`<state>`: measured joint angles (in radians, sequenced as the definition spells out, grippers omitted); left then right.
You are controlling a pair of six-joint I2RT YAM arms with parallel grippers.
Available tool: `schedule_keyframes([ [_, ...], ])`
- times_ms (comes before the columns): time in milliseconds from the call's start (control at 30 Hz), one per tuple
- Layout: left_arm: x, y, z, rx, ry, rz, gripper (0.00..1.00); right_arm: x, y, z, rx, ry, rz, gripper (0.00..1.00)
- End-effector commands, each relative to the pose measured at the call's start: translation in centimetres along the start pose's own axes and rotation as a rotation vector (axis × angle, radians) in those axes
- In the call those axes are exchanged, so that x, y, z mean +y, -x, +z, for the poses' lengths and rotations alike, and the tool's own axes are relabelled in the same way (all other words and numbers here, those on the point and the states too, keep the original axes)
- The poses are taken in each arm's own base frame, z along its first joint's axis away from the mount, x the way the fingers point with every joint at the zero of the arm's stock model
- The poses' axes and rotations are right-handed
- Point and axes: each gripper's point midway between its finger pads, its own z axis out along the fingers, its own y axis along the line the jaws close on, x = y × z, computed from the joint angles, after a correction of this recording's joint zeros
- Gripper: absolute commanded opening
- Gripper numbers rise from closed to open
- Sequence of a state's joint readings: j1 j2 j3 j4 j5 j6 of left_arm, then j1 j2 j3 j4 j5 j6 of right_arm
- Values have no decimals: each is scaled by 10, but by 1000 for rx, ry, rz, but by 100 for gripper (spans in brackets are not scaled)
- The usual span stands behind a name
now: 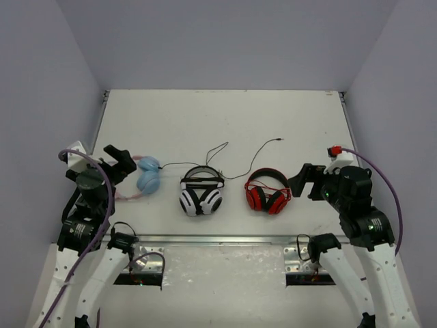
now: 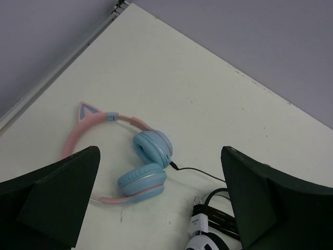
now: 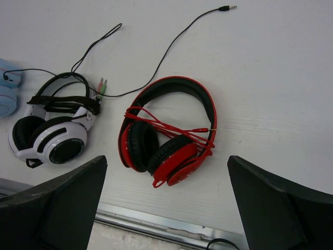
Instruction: Wrap the headphones
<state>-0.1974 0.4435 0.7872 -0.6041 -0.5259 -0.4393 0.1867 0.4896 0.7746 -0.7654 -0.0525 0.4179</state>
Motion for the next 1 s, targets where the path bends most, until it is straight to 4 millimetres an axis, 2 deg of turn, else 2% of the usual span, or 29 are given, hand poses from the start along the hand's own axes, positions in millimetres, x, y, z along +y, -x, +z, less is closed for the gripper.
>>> schedule_keyframes([
  [0, -1, -1, 5, -4, 10, -8, 100, 2, 18, -3, -56, -2, -20, 99],
  [100, 0, -3, 5, -1, 14, -6, 100, 6, 21, -5, -76, 24, -28, 99],
  [133, -2, -3, 6, -4, 3, -3, 100, 14, 21, -5, -73, 68, -36, 99],
  [200, -5, -9, 8, 12, -20, 9, 100, 24, 18, -5, -54, 131, -62, 99],
  [233, -3, -18, 12, 26, -15, 23, 100, 36, 13, -5, -33, 202, -71, 99],
  [333, -3, -18, 17, 53, 16, 55, 100, 41, 8, -1, 19, 229, -55, 99],
  [467, 7, -39, 48, 183, 188, 179, 100, 40, 11, 3, 60, 209, -52, 99],
  [500, 8, -60, 62, 282, 235, 230, 100, 42, 14, 4, 61, 217, -54, 99],
  [600, 24, -97, 83, 476, 275, 275, 100, 46, 19, 7, 39, 243, -59, 99],
  [633, 37, -113, 91, 551, 312, 260, 100, 46, 20, 8, 36, 244, -65, 99],
  [700, 52, -117, 97, 575, 356, 248, 100, 47, 20, 9, 36, 250, -72, 99],
  [733, 69, -115, 102, 586, 417, 210, 100, 47, 20, 10, 39, 252, -76, 99],
  [800, 87, -117, 110, 606, 446, 136, 100, 52, 19, 10, 32, 279, -74, 99],
  [900, 96, -118, 126, 639, 435, 106, 99, 62, 16, 8, 27, 350, -72, 99],
  [967, 90, -124, 137, 654, 373, 73, 99, 67, 15, 6, 19, 384, -68, 99],
])
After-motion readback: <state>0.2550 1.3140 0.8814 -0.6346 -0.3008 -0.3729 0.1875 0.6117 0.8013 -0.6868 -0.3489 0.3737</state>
